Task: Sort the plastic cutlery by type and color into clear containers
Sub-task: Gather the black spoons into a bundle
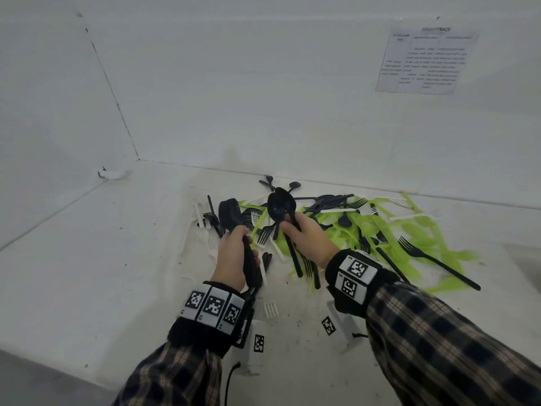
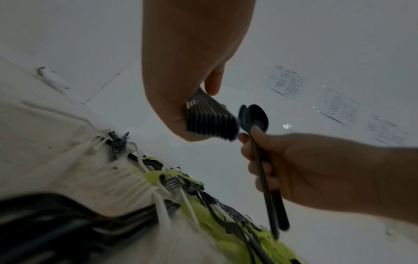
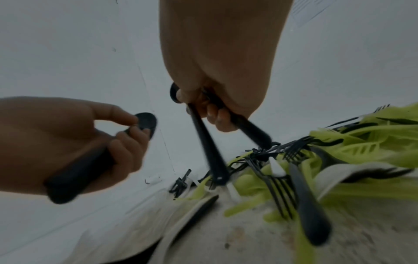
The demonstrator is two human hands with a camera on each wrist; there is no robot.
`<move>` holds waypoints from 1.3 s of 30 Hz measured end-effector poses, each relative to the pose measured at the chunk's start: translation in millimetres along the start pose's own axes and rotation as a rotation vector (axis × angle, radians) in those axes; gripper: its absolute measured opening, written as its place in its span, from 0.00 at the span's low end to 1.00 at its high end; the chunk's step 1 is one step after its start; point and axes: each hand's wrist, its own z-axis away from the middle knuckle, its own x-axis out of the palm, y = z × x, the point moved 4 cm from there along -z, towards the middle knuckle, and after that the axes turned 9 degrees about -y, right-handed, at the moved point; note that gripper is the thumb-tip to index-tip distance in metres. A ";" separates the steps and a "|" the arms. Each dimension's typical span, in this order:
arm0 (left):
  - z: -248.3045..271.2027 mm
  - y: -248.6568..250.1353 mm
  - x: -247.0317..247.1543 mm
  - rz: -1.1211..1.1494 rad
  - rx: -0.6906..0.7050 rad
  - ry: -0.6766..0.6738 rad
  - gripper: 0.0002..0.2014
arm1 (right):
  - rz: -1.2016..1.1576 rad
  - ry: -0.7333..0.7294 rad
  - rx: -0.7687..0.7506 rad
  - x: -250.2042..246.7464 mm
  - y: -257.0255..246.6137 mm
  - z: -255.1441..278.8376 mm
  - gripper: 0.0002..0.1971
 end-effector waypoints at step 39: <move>-57.0 -13.5 32.1 0.164 -0.094 -0.226 0.15 | 0.084 0.099 -0.012 11.1 -13.3 -30.9 0.10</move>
